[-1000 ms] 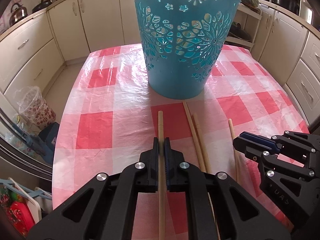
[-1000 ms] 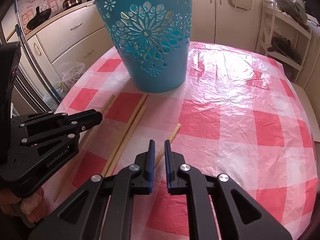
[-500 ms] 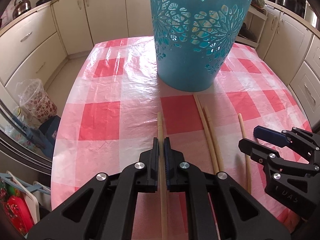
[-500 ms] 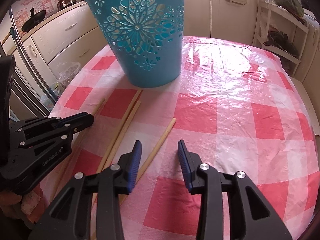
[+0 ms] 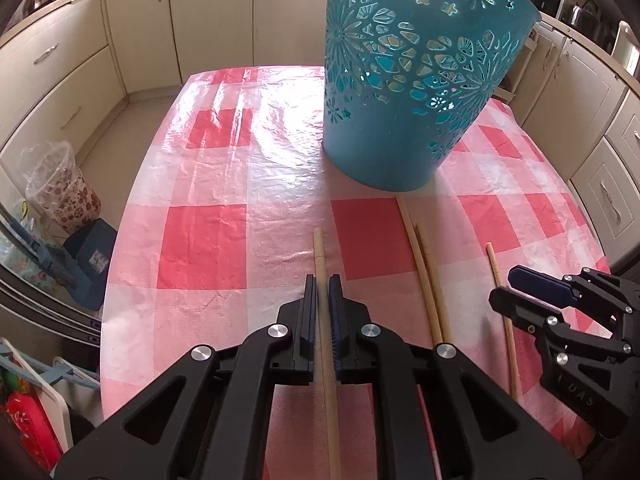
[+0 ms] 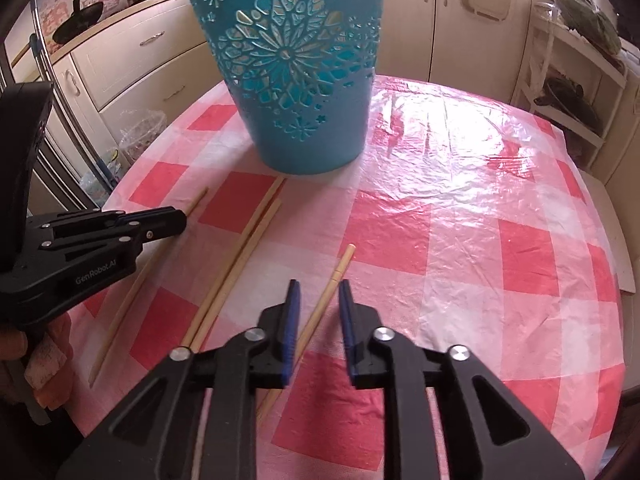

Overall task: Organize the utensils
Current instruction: 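Hold the stick in the left gripper just above the table, then lift the stick over the blue basket and open the left gripper, then close the right gripper on a wooden stick while the left gripper withdraws, then lift the stick over the blue basket and open the right gripper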

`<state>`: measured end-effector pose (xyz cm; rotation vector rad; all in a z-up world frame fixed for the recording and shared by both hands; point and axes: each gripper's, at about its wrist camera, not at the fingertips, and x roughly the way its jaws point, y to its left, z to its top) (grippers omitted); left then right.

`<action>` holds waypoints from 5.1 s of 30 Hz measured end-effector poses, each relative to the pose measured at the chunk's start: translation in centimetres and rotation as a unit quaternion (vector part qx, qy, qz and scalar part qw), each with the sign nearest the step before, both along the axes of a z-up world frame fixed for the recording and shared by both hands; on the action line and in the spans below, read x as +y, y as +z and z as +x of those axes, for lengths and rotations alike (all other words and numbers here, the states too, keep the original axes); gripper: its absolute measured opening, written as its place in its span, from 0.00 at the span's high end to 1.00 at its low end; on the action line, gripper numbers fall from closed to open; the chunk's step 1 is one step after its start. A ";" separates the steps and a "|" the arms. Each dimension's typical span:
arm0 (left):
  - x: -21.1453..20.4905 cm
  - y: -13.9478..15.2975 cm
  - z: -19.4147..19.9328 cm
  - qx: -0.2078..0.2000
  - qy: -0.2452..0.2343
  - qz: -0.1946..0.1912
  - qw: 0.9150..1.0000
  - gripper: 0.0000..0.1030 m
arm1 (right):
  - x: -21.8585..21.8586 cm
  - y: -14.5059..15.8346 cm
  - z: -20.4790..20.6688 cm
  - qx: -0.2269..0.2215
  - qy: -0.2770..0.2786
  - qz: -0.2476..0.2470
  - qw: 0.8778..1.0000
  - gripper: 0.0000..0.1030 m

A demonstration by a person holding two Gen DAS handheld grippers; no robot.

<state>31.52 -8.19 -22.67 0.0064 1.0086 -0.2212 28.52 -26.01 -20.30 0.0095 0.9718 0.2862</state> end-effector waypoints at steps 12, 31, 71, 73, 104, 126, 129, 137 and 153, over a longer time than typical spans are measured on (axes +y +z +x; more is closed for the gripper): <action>-0.8 0.2 0.5 -0.002 0.001 0.017 1.000 0.95 | 0.5 0.1 0.0 0.000 0.020 -0.004 1.000 0.92; 2.4 14.5 -2.7 -0.137 -0.010 -0.136 0.981 0.95 | 1.8 -0.3 -0.3 -0.006 0.023 -0.026 0.999 0.84; -3.7 16.6 8.2 -0.308 0.086 -0.062 0.946 0.86 | 2.4 -0.6 -0.1 -0.018 0.043 -0.008 0.999 0.65; -3.4 16.5 7.0 -0.311 0.086 -0.044 0.945 0.56 | 2.4 -0.6 0.0 -0.017 0.042 -0.004 0.999 0.65; 3.7 1.8 -1.3 -0.110 0.119 -0.016 0.987 0.08 | 1.8 -0.1 -0.2 0.021 0.030 -0.039 0.999 0.94; 3.3 1.2 -0.7 -0.084 0.109 -0.009 0.990 0.07 | -2.8 10.0 -1.8 -0.115 0.011 0.224 0.968 0.95; 3.3 1.2 -0.7 -0.083 0.107 -0.007 0.991 0.07 | -2.2 13.8 0.1 -0.178 0.007 0.248 0.952 0.95; 3.4 1.1 -0.7 -0.083 0.109 -0.016 0.990 0.07 | -0.8 20.7 5.0 -0.334 -0.059 0.268 0.902 0.95; 4.2 1.3 -0.8 -0.087 0.115 -0.038 0.989 0.07 | -0.2 17.6 10.8 -0.328 -0.128 0.186 0.917 0.94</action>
